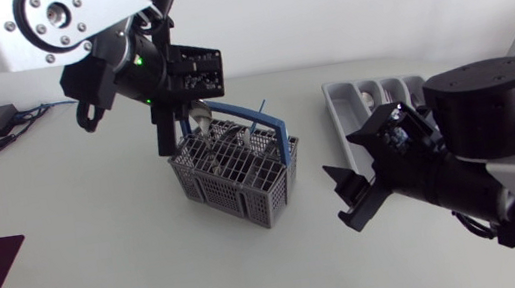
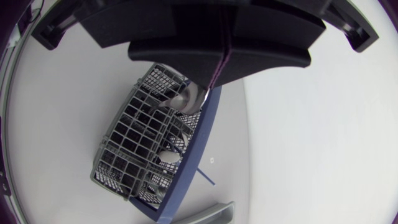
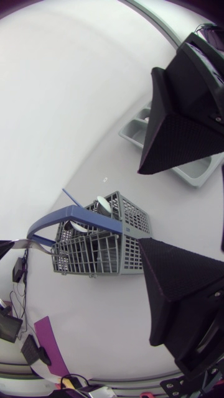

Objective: Unload the cutlery basket into the drawer organizer.

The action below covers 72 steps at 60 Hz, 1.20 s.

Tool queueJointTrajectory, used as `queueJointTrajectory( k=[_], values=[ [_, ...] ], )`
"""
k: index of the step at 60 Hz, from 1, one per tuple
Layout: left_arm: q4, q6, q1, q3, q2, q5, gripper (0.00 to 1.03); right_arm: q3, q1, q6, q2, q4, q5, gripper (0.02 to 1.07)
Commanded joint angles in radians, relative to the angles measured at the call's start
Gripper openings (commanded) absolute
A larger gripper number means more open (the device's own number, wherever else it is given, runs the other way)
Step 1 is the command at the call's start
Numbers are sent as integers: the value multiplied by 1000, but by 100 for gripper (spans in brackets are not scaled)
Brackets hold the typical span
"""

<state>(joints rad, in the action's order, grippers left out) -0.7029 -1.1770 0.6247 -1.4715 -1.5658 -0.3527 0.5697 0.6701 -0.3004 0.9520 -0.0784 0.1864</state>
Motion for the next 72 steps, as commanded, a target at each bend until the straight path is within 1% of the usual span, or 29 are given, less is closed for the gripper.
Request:
queueJointTrajectory(
  k=[1,3,7,13,15,18,21,23,33,36,37,41,47,53,59,72],
  values=[
    [-9,80,20,-19,23,-62,6,-1,9,-23,10,3,12,77],
    [-32,117,38,-24,21,-89,6,2,9,-23,16,3,13,77],
    [-38,160,53,-24,18,-127,6,7,16,-23,22,3,18,77],
    [-63,267,89,-30,18,-206,6,12,34,-23,31,3,36,77],
    [-66,290,93,-35,18,-215,6,12,39,-23,34,3,44,77],
    [-78,382,107,-24,21,-261,6,15,39,-23,37,0,47,77],
    [-86,422,119,-10,29,-272,6,15,39,-23,39,-3,48,77],
    [-86,451,125,-1,30,-296,6,15,39,-23,41,-4,48,77],
    [-76,557,127,40,30,-298,6,16,43,-23,51,-6,54,77],
    [-81,585,127,42,33,-310,6,13,45,-23,51,-8,56,77],
    [-87,606,129,40,38,-327,6,13,45,-23,51,-8,56,77],
    [-99,622,130,31,49,-344,7,10,46,-23,54,-6,56,77],
    [-167,668,130,-24,58,-365,7,16,49,-25,64,-6,56,77],
    [-224,715,132,-75,70,-368,7,22,52,-25,73,-6,58,77],
    [-250,744,132,-92,72,-368,7,24,57,-25,76,-6,62,77],
    [-256,777,129,-161,87,-378,7,32,59,-25,83,-6,64,77]
  ],
)
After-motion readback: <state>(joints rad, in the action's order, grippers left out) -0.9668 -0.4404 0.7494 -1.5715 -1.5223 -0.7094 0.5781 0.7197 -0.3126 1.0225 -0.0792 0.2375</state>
